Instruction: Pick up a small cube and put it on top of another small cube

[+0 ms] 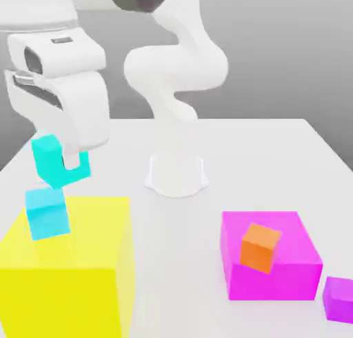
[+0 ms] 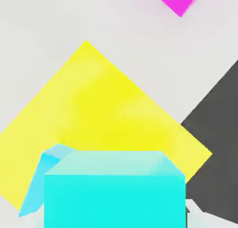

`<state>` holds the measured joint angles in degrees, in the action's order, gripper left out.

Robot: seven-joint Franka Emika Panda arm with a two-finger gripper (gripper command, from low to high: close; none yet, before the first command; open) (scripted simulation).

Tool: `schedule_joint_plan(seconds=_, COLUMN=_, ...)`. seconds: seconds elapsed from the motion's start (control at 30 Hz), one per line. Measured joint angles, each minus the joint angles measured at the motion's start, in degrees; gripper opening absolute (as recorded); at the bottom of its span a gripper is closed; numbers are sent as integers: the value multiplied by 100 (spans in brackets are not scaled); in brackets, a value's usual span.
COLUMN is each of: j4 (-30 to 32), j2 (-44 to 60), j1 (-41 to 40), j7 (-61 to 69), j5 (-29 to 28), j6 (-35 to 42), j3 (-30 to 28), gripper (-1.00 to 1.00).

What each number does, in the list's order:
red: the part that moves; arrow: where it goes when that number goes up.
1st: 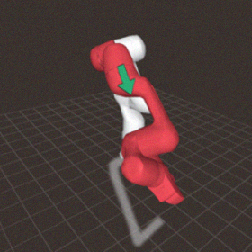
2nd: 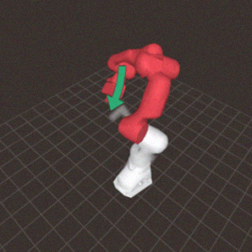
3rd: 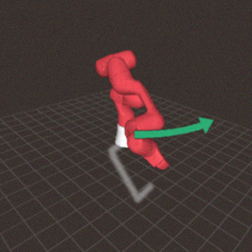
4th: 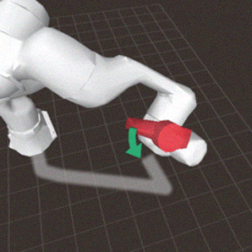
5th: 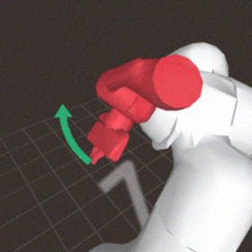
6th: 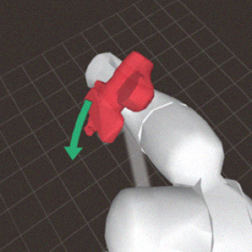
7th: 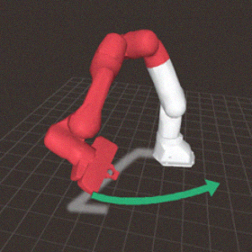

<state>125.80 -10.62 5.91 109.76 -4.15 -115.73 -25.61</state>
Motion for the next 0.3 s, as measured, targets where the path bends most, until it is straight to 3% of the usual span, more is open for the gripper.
schedule_joint_plan(seconds=0.17, j4=488, j2=252, j1=-23, j7=563, j5=-59, j6=-760, j3=-167, gripper=-100)
schedule_joint_plan(seconds=0.2, j4=579, j2=317, j1=-22, j7=591, j5=-38, j6=-911, j3=-185, gripper=100)
schedule_joint_plan(seconds=0.3, j4=579, j2=317, j1=-21, j7=591, j5=-38, j6=-911, j3=-185, gripper=100)
